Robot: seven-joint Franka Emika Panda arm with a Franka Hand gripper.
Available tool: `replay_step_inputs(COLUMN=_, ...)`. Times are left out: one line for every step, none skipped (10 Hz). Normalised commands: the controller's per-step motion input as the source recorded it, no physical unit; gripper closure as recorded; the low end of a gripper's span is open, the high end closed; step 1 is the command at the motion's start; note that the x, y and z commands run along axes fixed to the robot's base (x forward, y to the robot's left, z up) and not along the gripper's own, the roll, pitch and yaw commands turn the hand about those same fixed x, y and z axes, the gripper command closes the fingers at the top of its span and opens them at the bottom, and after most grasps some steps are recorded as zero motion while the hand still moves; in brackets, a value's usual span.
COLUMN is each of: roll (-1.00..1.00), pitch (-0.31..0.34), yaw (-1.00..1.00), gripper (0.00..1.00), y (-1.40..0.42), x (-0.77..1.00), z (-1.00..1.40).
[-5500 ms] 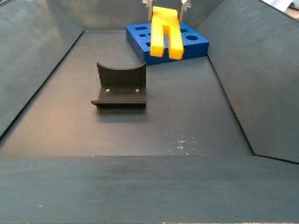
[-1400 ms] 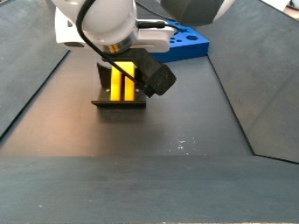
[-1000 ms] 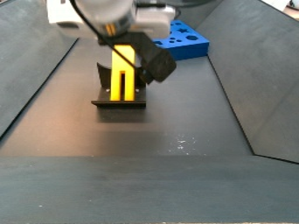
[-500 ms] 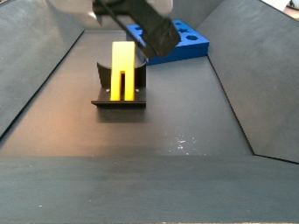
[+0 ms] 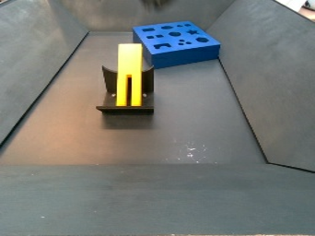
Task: Pick up the double-square object. Move up. Place the double-square object on the fixture. Regrasp the double-square object. Move to above the board. Insert the double-square object.
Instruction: Regrasp the double-square object.
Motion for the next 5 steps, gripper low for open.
replay_step_inputs(roll=1.0, pitch=0.039, yaw=0.03, gripper=0.0, y=-0.33, x=-0.02, z=0.25)
replay_step_inputs(roll=1.0, pitch=0.035, yaw=0.03, gripper=0.0, y=-0.17, x=-0.03, z=0.07)
replay_step_inputs(roll=1.0, pitch=0.033, yaw=0.03, gripper=0.0, y=-0.04, x=-0.02, z=0.02)
replay_step_inputs(roll=1.0, pitch=0.032, yaw=0.03, gripper=0.0, y=-0.03, x=-0.03, z=0.03)
replay_step_inputs(roll=1.0, pitch=0.028, yaw=0.03, gripper=0.0, y=-0.04, x=-0.02, z=0.02)
